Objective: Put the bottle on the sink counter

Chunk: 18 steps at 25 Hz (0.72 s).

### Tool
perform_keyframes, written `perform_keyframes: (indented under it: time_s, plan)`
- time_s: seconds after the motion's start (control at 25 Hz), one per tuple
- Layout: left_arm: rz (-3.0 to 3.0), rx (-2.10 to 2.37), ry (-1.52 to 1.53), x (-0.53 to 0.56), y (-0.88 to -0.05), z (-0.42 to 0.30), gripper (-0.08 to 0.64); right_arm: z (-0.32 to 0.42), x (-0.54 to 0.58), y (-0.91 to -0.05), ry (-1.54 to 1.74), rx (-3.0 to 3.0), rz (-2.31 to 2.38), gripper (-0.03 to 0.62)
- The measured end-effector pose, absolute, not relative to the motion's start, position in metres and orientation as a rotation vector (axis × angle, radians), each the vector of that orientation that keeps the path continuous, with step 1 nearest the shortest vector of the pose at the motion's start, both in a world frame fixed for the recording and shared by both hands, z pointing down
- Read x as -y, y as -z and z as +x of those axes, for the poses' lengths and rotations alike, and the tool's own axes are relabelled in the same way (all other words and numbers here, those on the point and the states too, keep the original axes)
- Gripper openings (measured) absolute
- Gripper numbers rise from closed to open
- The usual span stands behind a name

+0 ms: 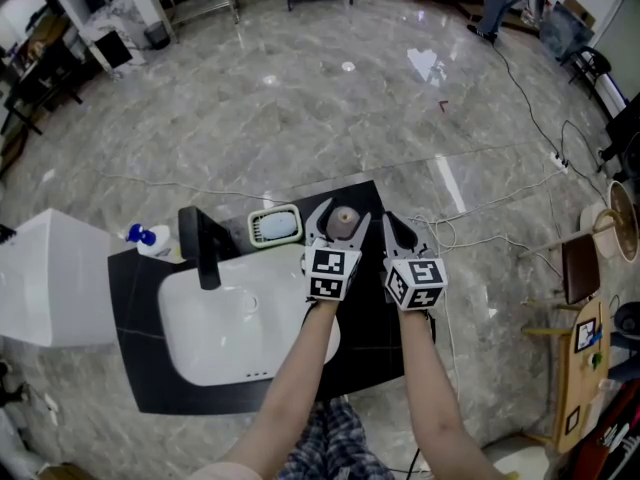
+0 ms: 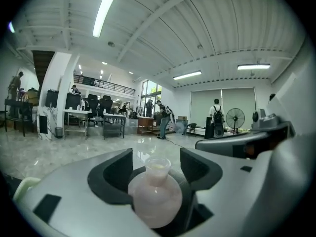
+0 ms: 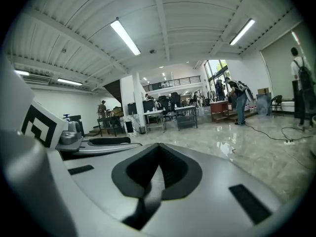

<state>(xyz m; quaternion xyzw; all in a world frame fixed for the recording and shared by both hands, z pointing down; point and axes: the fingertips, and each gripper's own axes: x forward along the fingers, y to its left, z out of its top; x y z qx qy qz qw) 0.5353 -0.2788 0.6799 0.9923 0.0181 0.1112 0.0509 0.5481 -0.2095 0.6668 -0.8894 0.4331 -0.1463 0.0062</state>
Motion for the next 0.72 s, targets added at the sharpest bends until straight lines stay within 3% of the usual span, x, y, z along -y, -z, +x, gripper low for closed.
perform_keyframes:
  time_s: [0.6, 0.72]
  plan:
    - [3.002, -0.014, -0.131, 0.286, -0.603, 0.492, 0.291, 0.528, 0.180, -0.616, 0.393, -1.307, -2.795, 0.015]
    - [2.967, -0.034, -0.072, 0.286, -0.569, 0.455, 0.224, 0.507, 0.166, -0.586, 0.359, -1.299, -2.789, 0.015]
